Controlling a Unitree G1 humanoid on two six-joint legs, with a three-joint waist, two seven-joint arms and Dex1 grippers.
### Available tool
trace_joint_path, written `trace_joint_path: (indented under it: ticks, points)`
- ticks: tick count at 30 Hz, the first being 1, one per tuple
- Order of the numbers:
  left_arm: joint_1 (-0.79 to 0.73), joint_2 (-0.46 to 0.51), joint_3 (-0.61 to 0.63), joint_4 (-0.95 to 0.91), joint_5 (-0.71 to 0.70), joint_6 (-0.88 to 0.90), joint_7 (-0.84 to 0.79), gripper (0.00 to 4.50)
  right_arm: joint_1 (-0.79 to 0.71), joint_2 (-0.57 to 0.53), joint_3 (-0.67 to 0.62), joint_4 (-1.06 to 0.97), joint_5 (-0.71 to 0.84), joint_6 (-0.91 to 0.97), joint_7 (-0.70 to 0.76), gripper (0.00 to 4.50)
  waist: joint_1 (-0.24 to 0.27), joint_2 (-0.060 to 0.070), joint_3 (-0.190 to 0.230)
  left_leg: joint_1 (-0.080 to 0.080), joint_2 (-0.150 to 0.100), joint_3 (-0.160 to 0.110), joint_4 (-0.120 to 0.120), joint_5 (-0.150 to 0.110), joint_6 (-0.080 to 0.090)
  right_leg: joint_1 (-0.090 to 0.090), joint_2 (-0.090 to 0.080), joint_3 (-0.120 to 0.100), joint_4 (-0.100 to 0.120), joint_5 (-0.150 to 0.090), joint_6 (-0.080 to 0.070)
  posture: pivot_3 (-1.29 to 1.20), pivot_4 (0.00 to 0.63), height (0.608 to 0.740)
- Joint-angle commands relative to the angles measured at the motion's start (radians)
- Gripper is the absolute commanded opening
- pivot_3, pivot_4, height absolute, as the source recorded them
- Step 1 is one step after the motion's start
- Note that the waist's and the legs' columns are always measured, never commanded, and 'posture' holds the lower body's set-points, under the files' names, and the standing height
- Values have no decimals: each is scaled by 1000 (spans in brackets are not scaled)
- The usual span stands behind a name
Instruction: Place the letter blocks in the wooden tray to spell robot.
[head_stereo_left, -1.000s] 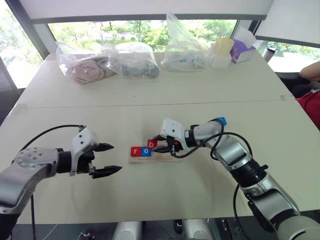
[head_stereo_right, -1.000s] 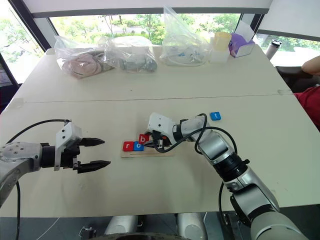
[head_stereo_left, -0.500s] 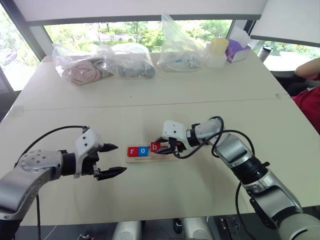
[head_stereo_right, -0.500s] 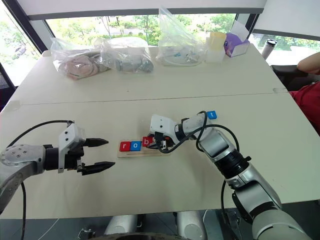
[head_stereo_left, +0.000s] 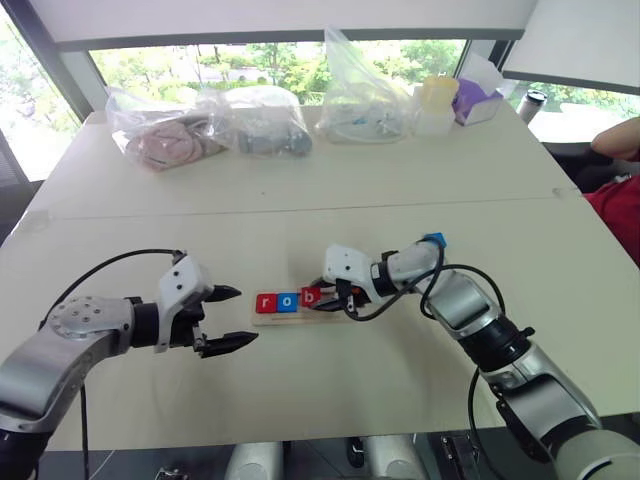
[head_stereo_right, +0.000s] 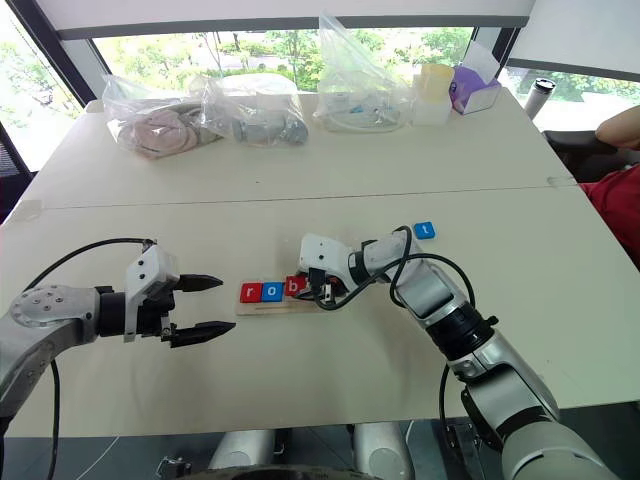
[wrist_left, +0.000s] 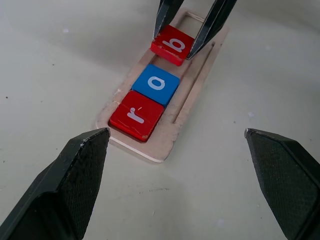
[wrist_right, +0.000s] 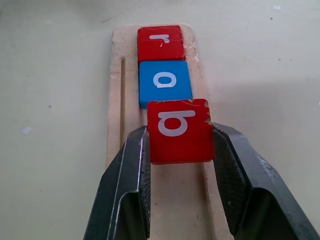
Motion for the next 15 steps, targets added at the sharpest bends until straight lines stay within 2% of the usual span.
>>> trace_joint_path:
  ticks: [1, 7, 9, 10, 13, 15]
  points:
    - [-21, -4, -1, 2, 12, -21, -2, 4500, 0, 10, -1, -18, -1, -4, -1, 1153, 0, 0, 0, 0, 0, 0, 0, 0, 0, 0, 0, 0, 0, 0, 0, 0, 150, 740]
    - [-36, -10, -13, 17, 26, -31, -4, 4500, 11, 22, 4, -21, -3, -1, -2, 1153, 0, 0, 0, 0, 0, 0, 0, 0, 0, 0, 0, 0, 0, 0, 0, 0, 150, 740]
    - [-36, -10, -14, 21, 31, -35, -5, 4500, 8, 28, 1, -17, -6, 4, -10, 2194, -1, 0, 0, 0, 0, 0, 0, 0, 0, 0, 0, 0, 0, 0, 0, 0, 150, 740]
    - [-36, -10, -14, 23, 33, -37, -6, 4500, 7, 27, 2, -19, -6, 6, -8, 2570, -1, 0, 0, 0, 0, 0, 0, 0, 0, 0, 0, 0, 0, 0, 0, 0, 150, 740]
    - [-37, -13, -16, 31, 42, -42, -8, 4500, 3, 39, -4, -15, -14, 7, -33, 4322, -1, 0, 0, 0, 0, 0, 0, 0, 0, 0, 0, 0, 0, 0, 0, 0, 150, 740]
    - [-37, -14, -18, 36, 49, -47, -8, 4500, -2, 49, -18, -21, -2, 18, -43, 4471, -1, 0, 0, 0, 0, 0, 0, 0, 0, 0, 0, 0, 0, 0, 0, 0, 150, 740]
